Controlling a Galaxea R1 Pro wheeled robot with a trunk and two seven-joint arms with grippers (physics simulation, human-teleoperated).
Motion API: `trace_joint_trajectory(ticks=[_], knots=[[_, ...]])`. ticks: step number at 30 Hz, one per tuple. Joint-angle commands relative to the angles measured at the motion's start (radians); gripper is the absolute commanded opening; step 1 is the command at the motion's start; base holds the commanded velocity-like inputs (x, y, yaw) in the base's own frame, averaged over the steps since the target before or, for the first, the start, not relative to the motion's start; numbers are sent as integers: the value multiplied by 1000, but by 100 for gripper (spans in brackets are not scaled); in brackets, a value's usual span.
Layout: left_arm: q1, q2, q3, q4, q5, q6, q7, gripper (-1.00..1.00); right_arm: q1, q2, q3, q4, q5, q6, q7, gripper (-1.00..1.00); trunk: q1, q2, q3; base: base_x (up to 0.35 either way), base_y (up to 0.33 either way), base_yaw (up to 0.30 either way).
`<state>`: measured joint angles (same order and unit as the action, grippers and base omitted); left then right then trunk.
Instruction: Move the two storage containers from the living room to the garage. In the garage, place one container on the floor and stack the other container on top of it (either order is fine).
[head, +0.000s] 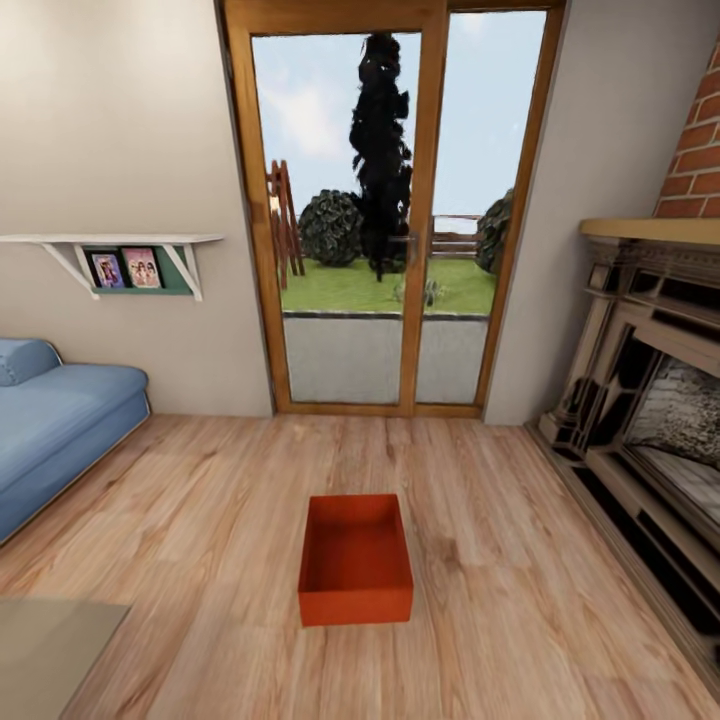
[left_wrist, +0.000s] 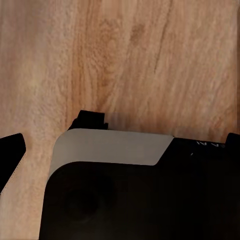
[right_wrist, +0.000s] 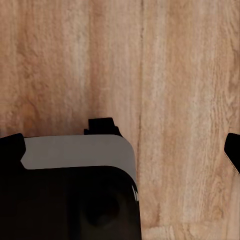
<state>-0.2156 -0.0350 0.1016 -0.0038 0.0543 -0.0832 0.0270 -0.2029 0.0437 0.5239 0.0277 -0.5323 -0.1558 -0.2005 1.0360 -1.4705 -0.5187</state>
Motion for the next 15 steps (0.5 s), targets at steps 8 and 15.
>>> trace_joint_trajectory(ticks=[8, 15], knots=[[-1, 0, 5, 1, 6, -4, 2, 100, -1, 1, 8, 3, -9, -5, -1, 100, 1, 0, -1, 324, 0, 0], [-1, 0, 5, 1, 6, -4, 2, 100, -1, 1, 8, 3, -9, -5, -1, 100, 1, 0, -1, 324, 0, 0]])
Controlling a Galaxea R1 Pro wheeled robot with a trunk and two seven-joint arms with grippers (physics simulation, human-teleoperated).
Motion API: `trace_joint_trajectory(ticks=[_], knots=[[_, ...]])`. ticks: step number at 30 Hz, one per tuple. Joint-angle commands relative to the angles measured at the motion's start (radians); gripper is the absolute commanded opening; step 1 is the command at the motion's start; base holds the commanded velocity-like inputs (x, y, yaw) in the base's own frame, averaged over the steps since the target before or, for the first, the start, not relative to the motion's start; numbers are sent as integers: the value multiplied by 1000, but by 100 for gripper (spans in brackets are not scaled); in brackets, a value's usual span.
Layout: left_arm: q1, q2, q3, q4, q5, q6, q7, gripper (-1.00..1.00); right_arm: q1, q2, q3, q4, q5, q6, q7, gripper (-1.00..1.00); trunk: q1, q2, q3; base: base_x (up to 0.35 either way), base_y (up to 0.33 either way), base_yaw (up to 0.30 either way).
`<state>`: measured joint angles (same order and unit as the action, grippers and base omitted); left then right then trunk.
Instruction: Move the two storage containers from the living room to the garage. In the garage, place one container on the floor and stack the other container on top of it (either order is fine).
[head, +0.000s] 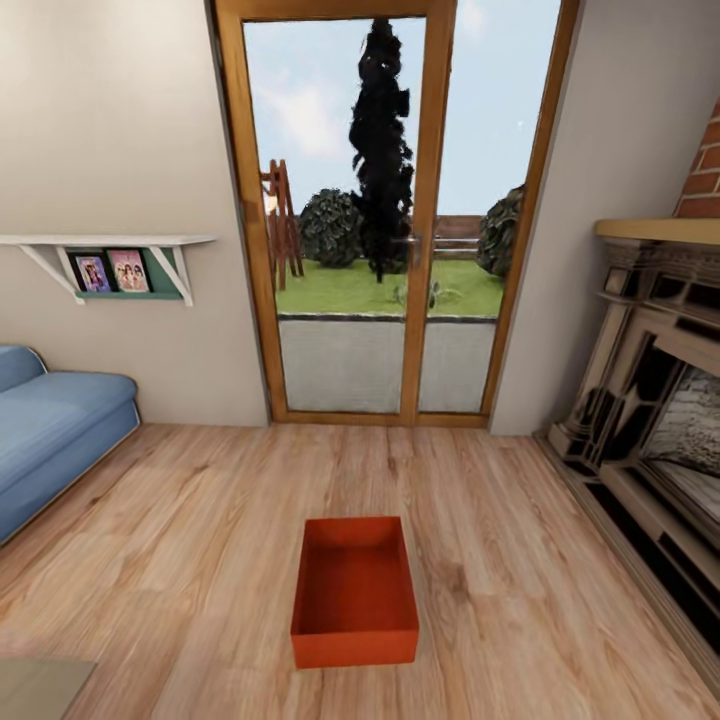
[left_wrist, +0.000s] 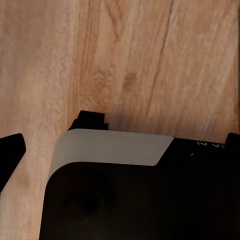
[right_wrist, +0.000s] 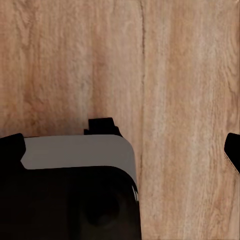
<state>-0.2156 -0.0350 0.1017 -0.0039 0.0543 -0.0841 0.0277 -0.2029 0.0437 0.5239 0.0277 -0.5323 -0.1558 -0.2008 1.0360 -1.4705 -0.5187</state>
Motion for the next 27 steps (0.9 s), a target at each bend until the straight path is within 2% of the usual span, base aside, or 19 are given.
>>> trace_joint_trajectory(ticks=[1, 27], knots=[[-1, 0, 5, 1, 6, -3, 1, 100, -1, 1, 8, 3, -9, -5, 0, 100, 1, 0, -1, 324, 0, 0], [-1, 0, 5, 1, 6, -5, 1, 100, -1, 2, 8, 3, -9, -5, 0, 100, 1, 0, -1, 324, 0, 0]])
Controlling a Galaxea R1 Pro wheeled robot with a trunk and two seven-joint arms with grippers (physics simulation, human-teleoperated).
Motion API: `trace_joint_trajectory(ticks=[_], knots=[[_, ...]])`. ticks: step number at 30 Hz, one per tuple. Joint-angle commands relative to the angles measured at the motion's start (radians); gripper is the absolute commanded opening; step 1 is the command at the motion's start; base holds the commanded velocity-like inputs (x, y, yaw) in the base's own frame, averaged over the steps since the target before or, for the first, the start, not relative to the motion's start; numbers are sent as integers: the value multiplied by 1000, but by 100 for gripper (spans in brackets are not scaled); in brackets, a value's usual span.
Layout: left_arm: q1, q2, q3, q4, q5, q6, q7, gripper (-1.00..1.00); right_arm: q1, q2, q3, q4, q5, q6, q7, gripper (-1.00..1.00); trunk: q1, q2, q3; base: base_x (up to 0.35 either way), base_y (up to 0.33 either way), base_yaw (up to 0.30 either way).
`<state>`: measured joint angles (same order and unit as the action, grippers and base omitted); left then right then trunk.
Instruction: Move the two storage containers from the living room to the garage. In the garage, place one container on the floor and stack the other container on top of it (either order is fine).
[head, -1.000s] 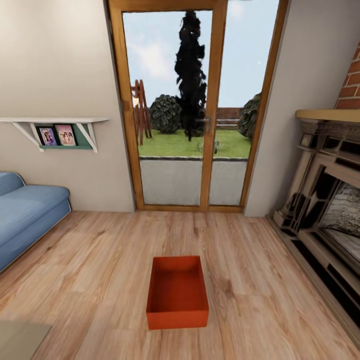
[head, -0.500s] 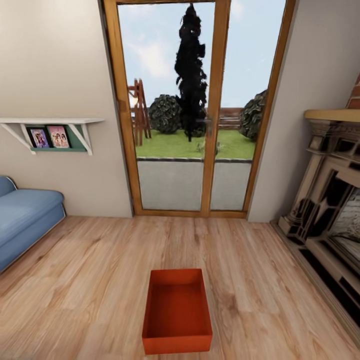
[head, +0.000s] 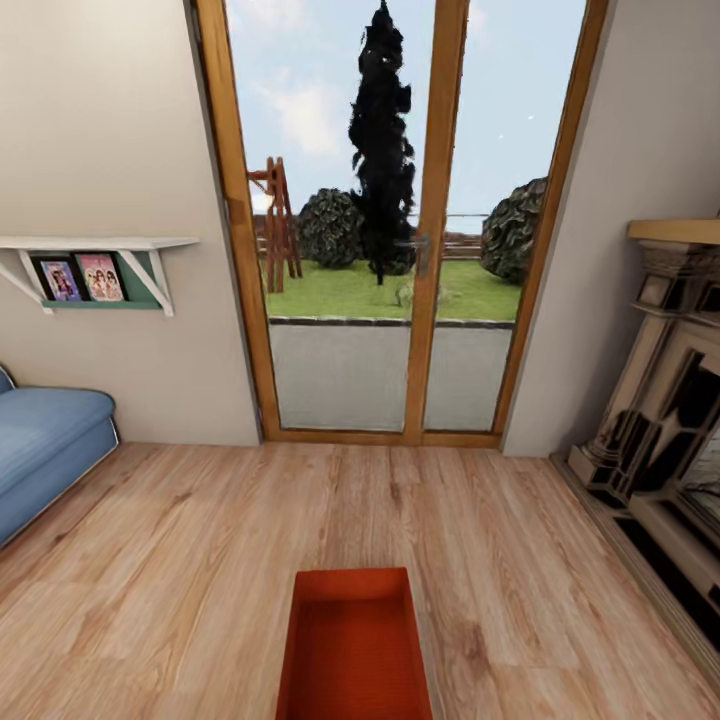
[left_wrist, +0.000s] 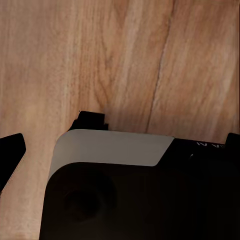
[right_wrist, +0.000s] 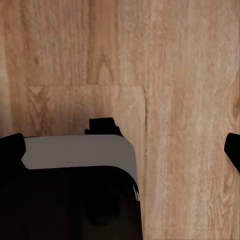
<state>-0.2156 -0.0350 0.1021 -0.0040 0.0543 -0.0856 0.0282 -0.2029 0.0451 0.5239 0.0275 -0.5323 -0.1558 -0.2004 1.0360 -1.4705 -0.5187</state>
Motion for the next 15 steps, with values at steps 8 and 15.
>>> trace_joint_trajectory(ticks=[8, 15], knots=[[-1, 0, 5, 1, 6, -3, 1, 100, -1, 1, 10, 3, -9, -5, -1, 100, 1, 0, -1, 321, 0, 0], [-1, 0, 5, 1, 5, -5, 1, 100, -1, 1, 10, 3, -9, -5, -1, 100, 1, 0, -1, 121, 0, 0]])
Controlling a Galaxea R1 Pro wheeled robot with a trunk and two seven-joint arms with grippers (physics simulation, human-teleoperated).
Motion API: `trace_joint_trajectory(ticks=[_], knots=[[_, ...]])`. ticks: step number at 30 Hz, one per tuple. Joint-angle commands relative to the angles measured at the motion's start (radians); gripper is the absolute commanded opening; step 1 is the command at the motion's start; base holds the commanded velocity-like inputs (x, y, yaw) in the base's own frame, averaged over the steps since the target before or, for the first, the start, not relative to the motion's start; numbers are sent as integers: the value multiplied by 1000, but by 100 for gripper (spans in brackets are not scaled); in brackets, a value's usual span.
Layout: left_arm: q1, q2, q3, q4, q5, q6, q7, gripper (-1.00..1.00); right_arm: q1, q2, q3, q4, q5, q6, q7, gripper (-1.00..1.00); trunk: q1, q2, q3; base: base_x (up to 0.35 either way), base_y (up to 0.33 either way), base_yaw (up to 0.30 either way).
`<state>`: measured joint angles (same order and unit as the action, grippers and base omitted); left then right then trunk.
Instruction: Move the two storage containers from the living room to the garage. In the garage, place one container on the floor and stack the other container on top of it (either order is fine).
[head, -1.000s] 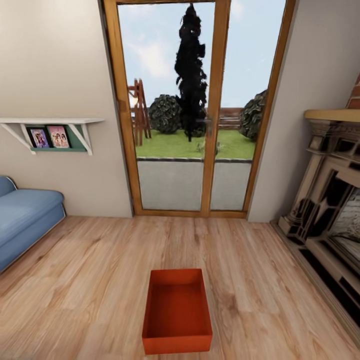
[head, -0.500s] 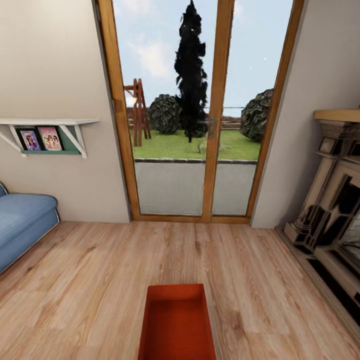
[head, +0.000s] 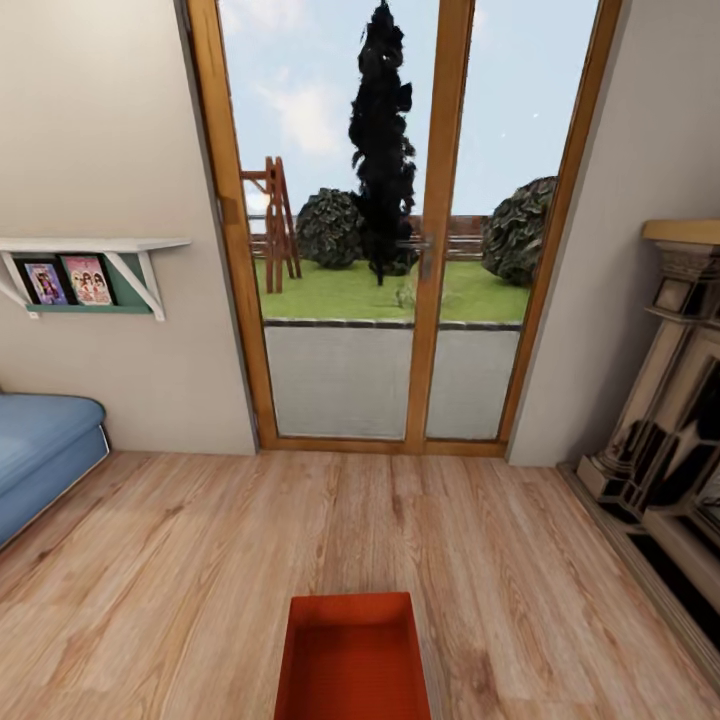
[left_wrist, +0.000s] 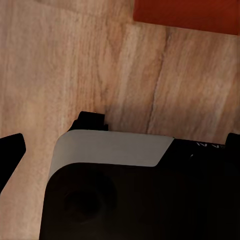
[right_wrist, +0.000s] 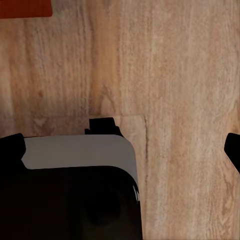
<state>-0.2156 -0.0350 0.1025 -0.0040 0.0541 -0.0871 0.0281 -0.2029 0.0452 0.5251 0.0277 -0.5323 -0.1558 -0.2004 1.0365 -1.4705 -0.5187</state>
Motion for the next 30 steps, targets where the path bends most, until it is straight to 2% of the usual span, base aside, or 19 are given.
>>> trace_joint_trajectory(ticks=[1, 17, 30], knots=[[-1, 0, 5, 1, 6, -3, 1, 100, -1, 1, 9, 3, -9, -5, -1, 100, 0, 0, -1, 19, 0, 0], [0, 0, 5, 1, 6, -3, 1, 100, -1, 4, 8, 3, -9, -5, -2, 100, 0, 0, -1, 1, 0, 0], [-1, 0, 4, 1, 6, -3, 1, 100, -1, -1, 10, 2, 3, -4, -1, 100, 0, 0, -19, 0, 0, 0]])
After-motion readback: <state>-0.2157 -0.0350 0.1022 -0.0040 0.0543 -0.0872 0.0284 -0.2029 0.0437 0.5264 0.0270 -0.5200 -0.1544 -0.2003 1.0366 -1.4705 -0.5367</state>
